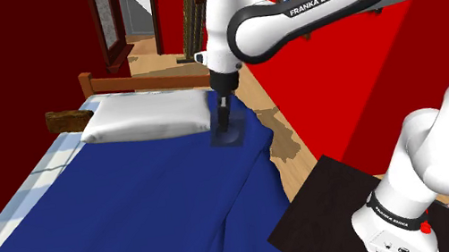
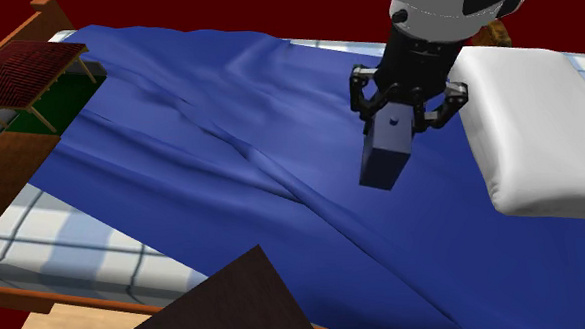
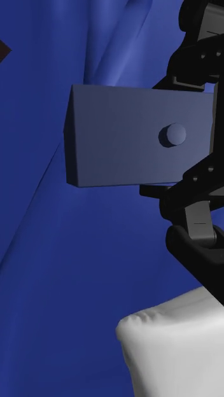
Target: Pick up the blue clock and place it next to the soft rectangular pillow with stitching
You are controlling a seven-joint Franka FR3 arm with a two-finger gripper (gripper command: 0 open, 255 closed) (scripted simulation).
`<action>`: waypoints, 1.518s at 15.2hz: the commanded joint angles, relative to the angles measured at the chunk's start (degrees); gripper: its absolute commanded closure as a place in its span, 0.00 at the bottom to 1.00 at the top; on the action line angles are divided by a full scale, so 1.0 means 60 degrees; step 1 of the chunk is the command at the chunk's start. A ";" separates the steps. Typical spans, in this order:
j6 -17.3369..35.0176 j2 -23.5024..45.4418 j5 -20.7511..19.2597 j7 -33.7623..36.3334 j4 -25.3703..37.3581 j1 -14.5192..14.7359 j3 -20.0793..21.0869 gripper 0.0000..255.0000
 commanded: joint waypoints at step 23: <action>-0.1406 0.4557 0.0138 -0.4682 0.5946 -0.2560 -0.2156 1.00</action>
